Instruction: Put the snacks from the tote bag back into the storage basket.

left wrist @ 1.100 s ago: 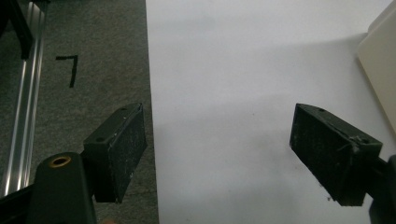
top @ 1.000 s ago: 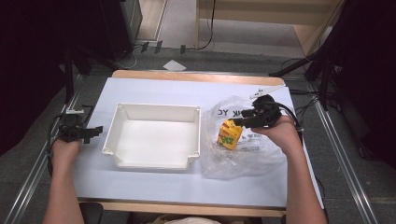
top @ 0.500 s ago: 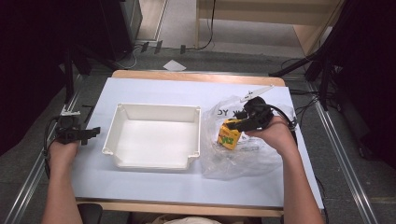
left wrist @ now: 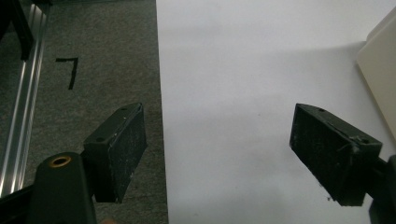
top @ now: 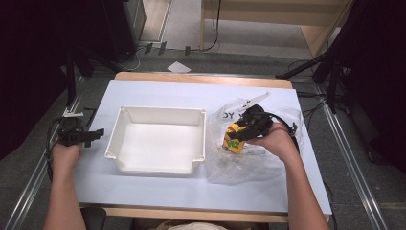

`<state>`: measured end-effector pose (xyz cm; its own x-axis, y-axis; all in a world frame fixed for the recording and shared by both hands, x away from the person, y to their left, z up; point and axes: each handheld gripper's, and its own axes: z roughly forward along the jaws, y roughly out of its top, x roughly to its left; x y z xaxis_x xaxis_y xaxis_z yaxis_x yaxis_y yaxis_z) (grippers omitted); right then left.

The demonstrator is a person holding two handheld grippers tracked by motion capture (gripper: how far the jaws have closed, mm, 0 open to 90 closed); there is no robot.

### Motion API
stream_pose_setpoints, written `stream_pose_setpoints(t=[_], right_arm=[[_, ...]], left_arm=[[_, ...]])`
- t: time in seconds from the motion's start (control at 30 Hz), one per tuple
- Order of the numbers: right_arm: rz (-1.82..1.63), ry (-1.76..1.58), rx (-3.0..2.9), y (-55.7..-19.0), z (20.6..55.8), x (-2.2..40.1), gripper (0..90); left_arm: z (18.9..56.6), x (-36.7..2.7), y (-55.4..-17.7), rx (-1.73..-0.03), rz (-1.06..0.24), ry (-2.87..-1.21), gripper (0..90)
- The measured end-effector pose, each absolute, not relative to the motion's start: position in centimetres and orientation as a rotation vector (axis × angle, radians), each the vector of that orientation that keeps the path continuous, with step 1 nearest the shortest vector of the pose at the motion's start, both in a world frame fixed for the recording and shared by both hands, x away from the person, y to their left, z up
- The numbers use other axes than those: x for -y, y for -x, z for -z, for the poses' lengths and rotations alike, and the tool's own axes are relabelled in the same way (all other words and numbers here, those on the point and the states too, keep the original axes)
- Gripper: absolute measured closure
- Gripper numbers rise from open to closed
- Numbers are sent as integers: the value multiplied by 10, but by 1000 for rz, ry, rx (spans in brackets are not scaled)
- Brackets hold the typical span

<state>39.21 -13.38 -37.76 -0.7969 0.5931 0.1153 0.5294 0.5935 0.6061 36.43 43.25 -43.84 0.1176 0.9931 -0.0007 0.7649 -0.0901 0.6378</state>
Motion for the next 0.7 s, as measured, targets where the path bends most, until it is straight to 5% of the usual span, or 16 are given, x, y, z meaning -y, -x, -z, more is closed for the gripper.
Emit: stream_pose_setpoints(t=[0.7], right_arm=[[-836,-930,-2778,-396,407,124,489]], left_arm=[[438,-429,-371,-1694,-609,-1904,203]])
